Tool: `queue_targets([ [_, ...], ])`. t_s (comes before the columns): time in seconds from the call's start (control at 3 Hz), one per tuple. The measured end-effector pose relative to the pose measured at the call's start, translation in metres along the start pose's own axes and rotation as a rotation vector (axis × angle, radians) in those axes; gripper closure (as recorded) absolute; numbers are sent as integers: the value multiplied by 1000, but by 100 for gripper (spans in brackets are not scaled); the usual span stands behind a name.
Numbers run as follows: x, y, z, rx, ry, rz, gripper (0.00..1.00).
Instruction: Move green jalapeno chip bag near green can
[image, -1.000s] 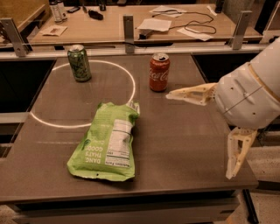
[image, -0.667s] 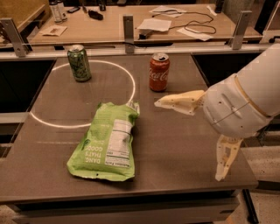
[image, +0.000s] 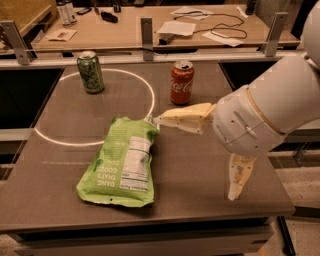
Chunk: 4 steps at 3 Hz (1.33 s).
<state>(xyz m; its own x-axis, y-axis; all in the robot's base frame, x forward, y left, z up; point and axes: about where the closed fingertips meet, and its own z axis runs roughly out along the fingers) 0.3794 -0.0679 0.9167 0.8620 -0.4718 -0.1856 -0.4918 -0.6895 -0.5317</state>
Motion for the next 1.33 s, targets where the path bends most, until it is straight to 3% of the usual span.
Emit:
queue_targets([
  [0.33,-3,-7,9,41,-3,-35,0],
  [0.67,-3,-8,9,46,0,-40,0],
  [1.33,-1,-35,31,95,-8,-62,0],
])
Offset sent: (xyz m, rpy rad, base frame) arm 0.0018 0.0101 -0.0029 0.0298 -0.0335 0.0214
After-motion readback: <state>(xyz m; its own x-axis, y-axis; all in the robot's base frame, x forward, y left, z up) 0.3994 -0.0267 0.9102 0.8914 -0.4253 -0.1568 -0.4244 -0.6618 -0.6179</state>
